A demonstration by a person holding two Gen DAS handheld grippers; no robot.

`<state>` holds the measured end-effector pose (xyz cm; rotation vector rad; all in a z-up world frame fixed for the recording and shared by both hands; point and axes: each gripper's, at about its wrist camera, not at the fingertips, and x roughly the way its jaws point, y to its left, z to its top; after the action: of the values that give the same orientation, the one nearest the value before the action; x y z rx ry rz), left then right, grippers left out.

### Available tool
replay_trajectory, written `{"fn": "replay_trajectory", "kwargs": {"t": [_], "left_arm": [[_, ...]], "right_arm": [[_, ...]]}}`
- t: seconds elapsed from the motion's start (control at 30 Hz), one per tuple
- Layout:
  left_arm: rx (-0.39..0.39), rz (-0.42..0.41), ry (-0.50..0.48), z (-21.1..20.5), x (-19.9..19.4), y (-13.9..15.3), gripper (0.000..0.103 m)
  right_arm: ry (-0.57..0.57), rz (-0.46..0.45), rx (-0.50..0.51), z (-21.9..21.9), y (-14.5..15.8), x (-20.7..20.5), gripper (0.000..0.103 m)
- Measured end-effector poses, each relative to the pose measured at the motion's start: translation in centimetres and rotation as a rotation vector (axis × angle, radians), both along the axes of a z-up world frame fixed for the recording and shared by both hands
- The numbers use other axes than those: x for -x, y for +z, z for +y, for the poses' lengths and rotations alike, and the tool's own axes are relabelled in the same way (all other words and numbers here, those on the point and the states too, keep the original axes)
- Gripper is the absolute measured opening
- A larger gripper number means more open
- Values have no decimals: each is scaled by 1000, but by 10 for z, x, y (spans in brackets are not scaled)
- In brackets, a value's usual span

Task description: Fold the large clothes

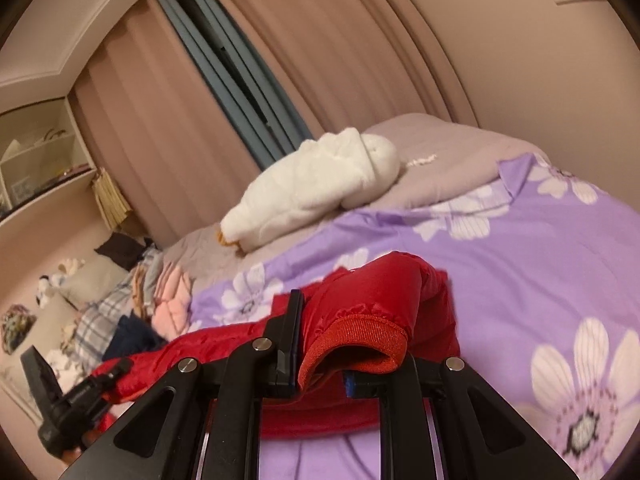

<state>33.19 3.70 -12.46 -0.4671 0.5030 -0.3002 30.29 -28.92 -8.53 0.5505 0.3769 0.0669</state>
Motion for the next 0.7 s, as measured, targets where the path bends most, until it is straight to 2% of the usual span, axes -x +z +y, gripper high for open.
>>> {"fn": "replay_trajectory", "kwargs": {"t": [0.13,0.2,0.33,0.47,0.57,0.63,0.7], "left_arm": [[11,-3,15,-2,-29,-2,17],[-25,-5,24,-10,-45,-3,17],[-113,-9,44,-23,-74,-10,17],[-150,-2,32,-30,-103,-18,18],[-222,-5,47,-40,-124,-24,20],[-251,25,56,-46,-141,-32,22],[-244,82,72,-46,-156,-41,30]], "right_arm": [[6,4,-1,-7,0,-33,17],[7,16,0,-8,1,-51,17],[-13,56,92,-1,-1,-82,17],[-14,84,103,-7,-10,-102,17],[-14,114,123,-10,-16,-123,17],[-18,145,139,-10,-21,-142,18],[-11,179,123,-13,-28,-156,20]]}}
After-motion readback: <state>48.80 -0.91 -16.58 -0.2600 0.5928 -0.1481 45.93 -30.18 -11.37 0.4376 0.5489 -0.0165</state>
